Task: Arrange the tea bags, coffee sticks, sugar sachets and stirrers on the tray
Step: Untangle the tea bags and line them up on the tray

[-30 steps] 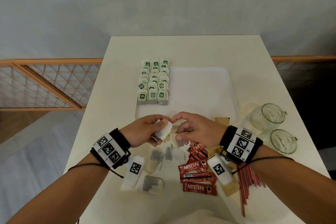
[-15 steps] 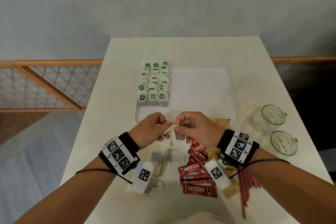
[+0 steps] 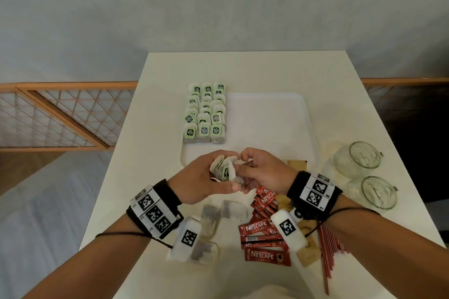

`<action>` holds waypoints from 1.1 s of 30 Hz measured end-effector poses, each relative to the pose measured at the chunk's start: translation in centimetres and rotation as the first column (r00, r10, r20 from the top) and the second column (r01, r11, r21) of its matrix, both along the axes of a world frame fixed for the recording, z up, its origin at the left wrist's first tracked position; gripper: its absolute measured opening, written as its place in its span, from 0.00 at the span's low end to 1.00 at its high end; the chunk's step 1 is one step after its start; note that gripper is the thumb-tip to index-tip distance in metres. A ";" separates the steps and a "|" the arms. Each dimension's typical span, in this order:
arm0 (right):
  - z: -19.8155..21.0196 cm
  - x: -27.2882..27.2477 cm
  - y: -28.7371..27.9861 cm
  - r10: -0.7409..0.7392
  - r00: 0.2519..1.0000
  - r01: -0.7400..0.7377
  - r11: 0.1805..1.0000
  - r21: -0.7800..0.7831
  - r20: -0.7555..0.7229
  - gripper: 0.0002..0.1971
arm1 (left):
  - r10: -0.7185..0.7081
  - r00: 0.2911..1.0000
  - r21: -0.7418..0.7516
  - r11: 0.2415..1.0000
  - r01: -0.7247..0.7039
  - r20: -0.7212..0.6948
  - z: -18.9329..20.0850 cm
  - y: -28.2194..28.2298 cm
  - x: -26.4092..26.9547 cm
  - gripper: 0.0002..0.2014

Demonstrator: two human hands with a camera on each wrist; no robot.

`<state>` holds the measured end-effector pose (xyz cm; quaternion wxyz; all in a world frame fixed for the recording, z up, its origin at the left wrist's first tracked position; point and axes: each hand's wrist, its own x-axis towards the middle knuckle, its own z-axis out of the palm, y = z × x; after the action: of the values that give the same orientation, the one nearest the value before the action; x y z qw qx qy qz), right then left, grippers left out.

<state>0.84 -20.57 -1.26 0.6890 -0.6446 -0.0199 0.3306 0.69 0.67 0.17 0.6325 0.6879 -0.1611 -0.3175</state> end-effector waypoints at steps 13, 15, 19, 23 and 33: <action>-0.6 -1.0 0.7 0.129 0.985 -0.112 0.984 -0.142 0.117 0.06 | 0.186 0.978 0.190 0.961 -0.202 0.098 1.4 0.5 -0.8 0.13; -0.7 -1.3 0.4 0.153 0.979 -0.130 0.977 -0.167 0.133 0.07 | 0.187 0.980 0.238 0.951 -0.198 0.068 1.0 1.1 -1.1 0.11; -1.1 -1.8 -0.1 0.196 0.965 -0.143 0.951 -0.275 0.177 0.07 | 0.180 0.981 0.320 0.927 -0.195 0.075 0.2 2.3 -1.7 0.03; -1.4 -2.2 -0.2 0.306 0.923 -0.172 0.870 -0.461 0.233 0.08 | 0.055 0.967 0.453 0.876 -0.167 0.249 -1.3 3.8 -2.2 0.05; -2.8 -3.0 0.8 0.524 0.829 -0.243 0.651 -0.719 0.195 0.16 | -0.351 0.885 0.775 0.632 -0.017 0.306 -4.1 4.0 -3.9 0.13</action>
<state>-2.11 -19.78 -4.04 0.3056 -0.8787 -0.1746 0.3223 -3.17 4.71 -3.97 0.2004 0.9218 -0.2132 -0.2543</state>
